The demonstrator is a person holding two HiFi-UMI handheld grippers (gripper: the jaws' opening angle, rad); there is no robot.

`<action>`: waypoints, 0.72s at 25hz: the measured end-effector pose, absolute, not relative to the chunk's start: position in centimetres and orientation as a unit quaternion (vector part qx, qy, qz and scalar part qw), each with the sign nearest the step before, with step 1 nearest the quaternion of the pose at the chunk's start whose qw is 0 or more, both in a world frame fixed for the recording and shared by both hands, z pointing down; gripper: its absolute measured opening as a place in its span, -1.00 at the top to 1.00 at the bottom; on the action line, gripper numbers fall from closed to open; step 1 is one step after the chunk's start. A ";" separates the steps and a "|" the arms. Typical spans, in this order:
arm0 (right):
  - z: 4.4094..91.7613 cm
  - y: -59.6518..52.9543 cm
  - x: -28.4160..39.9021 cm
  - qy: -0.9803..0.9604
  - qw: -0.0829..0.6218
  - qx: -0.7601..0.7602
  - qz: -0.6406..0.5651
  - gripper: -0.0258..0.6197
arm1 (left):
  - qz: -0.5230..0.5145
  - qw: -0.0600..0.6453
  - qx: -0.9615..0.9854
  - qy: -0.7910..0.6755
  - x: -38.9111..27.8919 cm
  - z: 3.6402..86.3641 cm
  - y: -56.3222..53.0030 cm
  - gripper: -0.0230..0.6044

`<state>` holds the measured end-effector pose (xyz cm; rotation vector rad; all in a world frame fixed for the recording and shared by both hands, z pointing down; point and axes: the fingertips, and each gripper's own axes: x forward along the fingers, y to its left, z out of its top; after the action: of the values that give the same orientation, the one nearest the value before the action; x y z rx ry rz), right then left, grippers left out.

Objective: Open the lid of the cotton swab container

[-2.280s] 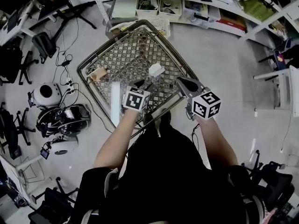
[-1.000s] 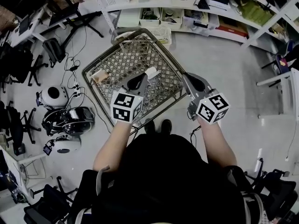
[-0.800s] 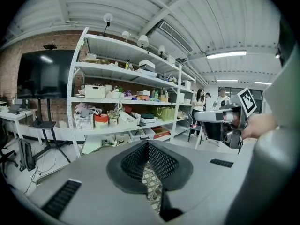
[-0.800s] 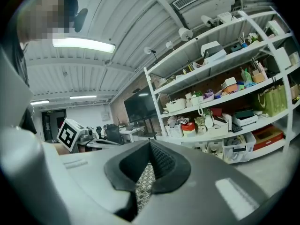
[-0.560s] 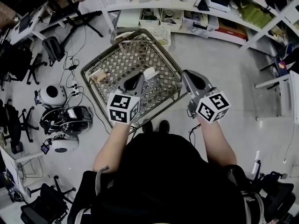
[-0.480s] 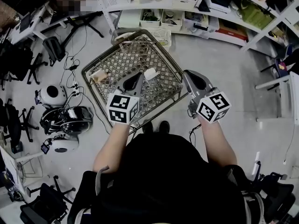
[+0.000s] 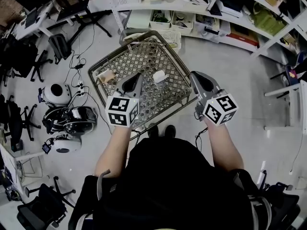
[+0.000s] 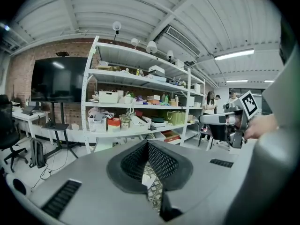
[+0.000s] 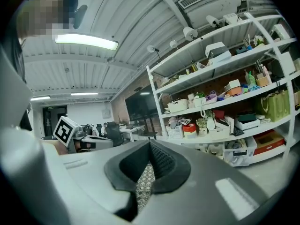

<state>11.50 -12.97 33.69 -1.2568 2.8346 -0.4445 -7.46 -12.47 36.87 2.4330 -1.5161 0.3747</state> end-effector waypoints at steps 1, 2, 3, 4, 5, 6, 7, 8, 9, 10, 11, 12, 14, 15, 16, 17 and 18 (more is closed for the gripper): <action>33.8 -13.0 11.4 0.905 0.003 -0.401 -0.142 0.90 | 0.129 0.125 0.834 -0.521 -7.6 37.0 -12.5 0.91; 33.9 -13.1 11.4 0.904 0.002 -0.402 -0.143 0.90 | 0.129 0.126 0.834 -0.521 -7.6 37.1 -12.5 0.92; 33.9 -13.1 11.3 0.904 0.002 -0.403 -0.144 0.90 | 0.129 0.126 0.834 -0.522 -7.7 37.2 -12.5 0.92; 34.0 -13.2 11.3 0.904 0.003 -0.403 -0.144 0.90 | 0.129 0.126 0.834 -0.522 -7.7 37.3 -12.5 0.91; 34.0 -13.2 11.4 0.903 0.003 -0.404 -0.144 0.90 | 0.128 0.125 0.834 -0.522 -7.7 37.3 -12.5 0.91; 34.1 -13.2 11.4 0.903 0.003 -0.406 -0.144 0.90 | 0.127 0.123 0.835 -0.521 -7.6 37.3 -12.5 0.91; 34.0 -13.3 11.5 0.902 0.004 -0.407 -0.144 0.90 | 0.126 0.120 0.836 -0.521 -7.5 37.3 -12.5 0.92; 33.9 -13.3 11.5 0.902 0.005 -0.408 -0.143 0.90 | 0.126 0.117 0.837 -0.519 -7.3 37.1 -12.5 0.92; 33.8 -13.4 11.5 0.901 0.006 -0.410 -0.142 0.90 | 0.125 0.114 0.839 -0.517 -7.0 37.0 -12.5 0.92; 33.7 -13.5 11.5 0.901 0.007 -0.411 -0.141 0.90 | 0.124 0.112 0.841 -0.515 -6.7 36.9 -12.5 0.92; 33.6 -13.5 11.5 0.901 0.008 -0.411 -0.139 0.90 | 0.122 0.111 0.842 -0.513 -6.5 36.8 -12.5 0.91; 33.4 -13.5 11.5 0.901 0.009 -0.412 -0.138 0.90 | 0.121 0.112 0.843 -0.511 -6.4 36.8 -12.5 0.92; 33.3 -13.5 11.4 0.901 0.009 -0.412 -0.136 0.90 | 0.121 0.112 0.845 -0.509 -6.3 36.8 -12.6 0.92; 33.4 -13.5 11.4 0.901 0.009 -0.413 -0.137 0.90 | 0.121 0.112 0.845 -0.509 -6.3 36.8 -12.7 0.91; 33.4 -13.5 11.4 0.900 0.009 -0.414 -0.137 0.90 | 0.122 0.113 0.845 -0.508 -6.3 36.9 -12.8 0.92; 33.5 -13.5 11.5 0.899 0.008 -0.415 -0.138 0.90 | 0.122 0.113 0.845 -0.508 -6.3 36.9 -12.9 0.92; 33.5 -13.5 11.5 0.899 0.008 -0.415 -0.139 0.90 | 0.122 0.113 0.845 -0.509 -6.4 36.8 -13.0 0.92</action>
<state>11.49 -13.54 33.48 -1.2980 2.8092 -0.4333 -6.37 -12.95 36.84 2.4785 -1.4920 0.3578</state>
